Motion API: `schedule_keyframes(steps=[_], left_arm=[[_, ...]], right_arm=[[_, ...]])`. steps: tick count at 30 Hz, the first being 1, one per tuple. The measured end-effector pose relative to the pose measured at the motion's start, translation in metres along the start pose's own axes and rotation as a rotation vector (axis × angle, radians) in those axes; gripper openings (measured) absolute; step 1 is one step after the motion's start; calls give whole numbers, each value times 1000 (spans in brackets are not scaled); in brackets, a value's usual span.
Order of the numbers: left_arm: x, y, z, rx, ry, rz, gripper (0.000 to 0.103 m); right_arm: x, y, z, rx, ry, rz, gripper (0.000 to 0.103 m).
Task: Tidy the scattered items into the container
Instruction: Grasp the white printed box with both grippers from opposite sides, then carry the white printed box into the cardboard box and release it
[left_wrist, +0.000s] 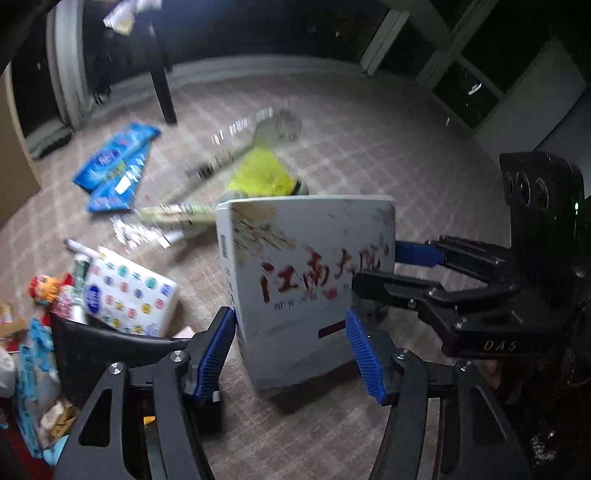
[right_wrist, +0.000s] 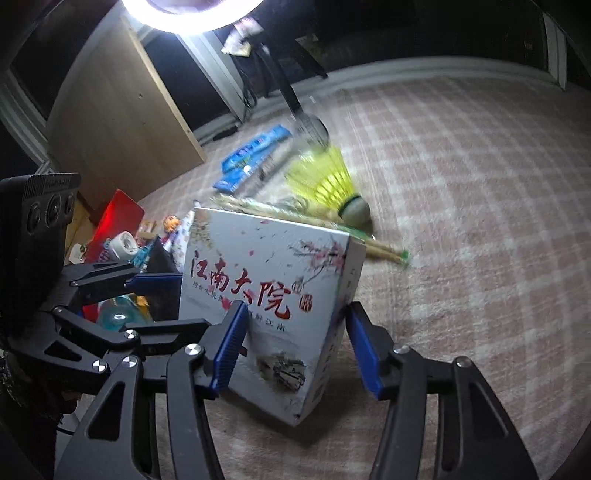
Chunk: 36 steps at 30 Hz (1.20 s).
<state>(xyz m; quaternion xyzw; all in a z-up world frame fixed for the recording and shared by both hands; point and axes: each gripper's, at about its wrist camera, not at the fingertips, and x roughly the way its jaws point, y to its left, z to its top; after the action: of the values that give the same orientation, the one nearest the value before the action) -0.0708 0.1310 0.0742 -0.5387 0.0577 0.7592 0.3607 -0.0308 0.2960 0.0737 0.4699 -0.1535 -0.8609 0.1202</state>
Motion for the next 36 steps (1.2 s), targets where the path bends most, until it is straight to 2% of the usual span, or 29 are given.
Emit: schedule_keyframes(steps=[5, 10, 16, 20, 27, 31, 36], left_arm=[[-44, -6, 1, 40, -107, 68, 59], [-95, 6, -13, 25, -187, 126, 59], [-161, 44, -46, -54, -291, 209, 59], [-204, 82, -77, -118, -341, 268, 59], [-258, 151, -128, -232, -383, 364, 59], [-277, 188, -154, -294, -390, 395, 59], [-287, 226, -170, -349, -396, 408, 59]], right_arm=[[-23, 25, 10, -26, -69, 24, 54], [-35, 63, 23, -75, -122, 63, 54], [-31, 143, 44, -186, -140, 157, 54], [-18, 206, 53, -253, -136, 218, 54], [20, 318, 58, -379, -103, 303, 54], [44, 361, 55, -420, -63, 331, 54], [80, 404, 55, -462, -15, 346, 54]])
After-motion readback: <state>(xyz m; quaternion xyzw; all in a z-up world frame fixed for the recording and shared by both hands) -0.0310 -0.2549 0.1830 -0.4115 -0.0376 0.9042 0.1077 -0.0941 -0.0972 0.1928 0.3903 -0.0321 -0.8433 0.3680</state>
